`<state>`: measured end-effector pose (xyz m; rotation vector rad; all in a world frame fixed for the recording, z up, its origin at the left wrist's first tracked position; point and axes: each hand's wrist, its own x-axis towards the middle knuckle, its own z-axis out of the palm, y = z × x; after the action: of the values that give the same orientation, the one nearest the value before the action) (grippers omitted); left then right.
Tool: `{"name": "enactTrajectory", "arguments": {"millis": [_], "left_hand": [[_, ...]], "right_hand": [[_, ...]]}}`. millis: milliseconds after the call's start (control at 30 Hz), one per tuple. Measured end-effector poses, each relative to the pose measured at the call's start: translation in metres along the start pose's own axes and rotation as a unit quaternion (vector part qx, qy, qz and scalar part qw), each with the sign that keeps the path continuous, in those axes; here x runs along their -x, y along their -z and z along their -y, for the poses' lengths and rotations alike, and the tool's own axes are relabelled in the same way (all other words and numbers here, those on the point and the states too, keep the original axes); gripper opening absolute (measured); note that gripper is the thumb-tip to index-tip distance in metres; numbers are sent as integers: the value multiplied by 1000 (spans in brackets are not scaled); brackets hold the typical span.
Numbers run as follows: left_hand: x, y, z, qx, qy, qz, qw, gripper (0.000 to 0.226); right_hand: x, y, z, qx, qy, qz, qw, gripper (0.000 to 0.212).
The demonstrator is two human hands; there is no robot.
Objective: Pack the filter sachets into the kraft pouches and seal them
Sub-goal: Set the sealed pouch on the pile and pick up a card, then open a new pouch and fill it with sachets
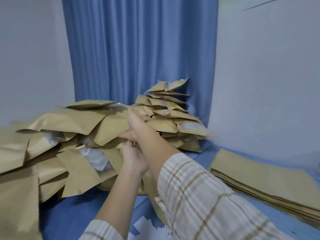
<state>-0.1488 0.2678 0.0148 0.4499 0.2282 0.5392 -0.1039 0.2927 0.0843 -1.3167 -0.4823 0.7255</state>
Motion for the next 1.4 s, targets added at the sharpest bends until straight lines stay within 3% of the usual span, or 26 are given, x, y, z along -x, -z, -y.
{"name": "enactTrajectory", "arguments": {"millis": [33, 133, 300, 400, 567, 700, 800, 933, 1000, 1100, 1167, 1300, 1333, 1400], "left_hand": [[1, 2, 5, 30, 28, 41, 998, 47], [0, 5, 21, 54, 63, 43, 996, 42], [16, -10, 63, -49, 40, -9, 998, 35], [21, -17, 104, -29, 110, 6, 993, 29], [26, -32, 193, -59, 181, 18, 982, 34], [26, -43, 251, -99, 223, 37, 969, 30], [23, -45, 286, -128, 251, 40, 959, 31], [14, -39, 313, -162, 241, 11, 957, 35], [9, -34, 316, -155, 246, -17, 957, 30], [4, -26, 316, -164, 267, -40, 949, 26], [2, -21, 318, -171, 268, -43, 947, 41], [0, -21, 327, -149, 267, -9, 952, 22], [2, -23, 328, -150, 269, 4, 951, 20], [7, -29, 326, -181, 272, 36, 944, 26]], "right_hand": [[5, 6, -2, -12, -9, 11, 1000, 49], [10, 28, -12, -14, -6, -9, 1000, 42], [27, 82, -19, -89, -4, -45, 995, 45], [44, 128, -29, -77, 13, -101, 992, 39], [77, 218, -44, -42, 26, -195, 980, 12], [98, 287, -63, 93, 27, -283, 954, 19], [111, 334, -83, 364, 42, -296, 882, 19], [119, 390, -109, 631, 53, -249, 733, 39], [119, 413, -124, 720, -5, -221, 658, 53], [120, 431, -146, 750, -90, -228, 615, 75], [121, 434, -157, 769, -78, -251, 582, 72], [131, 423, -155, 815, 56, -246, 522, 44], [136, 418, -151, 817, 103, -259, 504, 44], [145, 411, -150, 787, 179, -305, 505, 51]]}}
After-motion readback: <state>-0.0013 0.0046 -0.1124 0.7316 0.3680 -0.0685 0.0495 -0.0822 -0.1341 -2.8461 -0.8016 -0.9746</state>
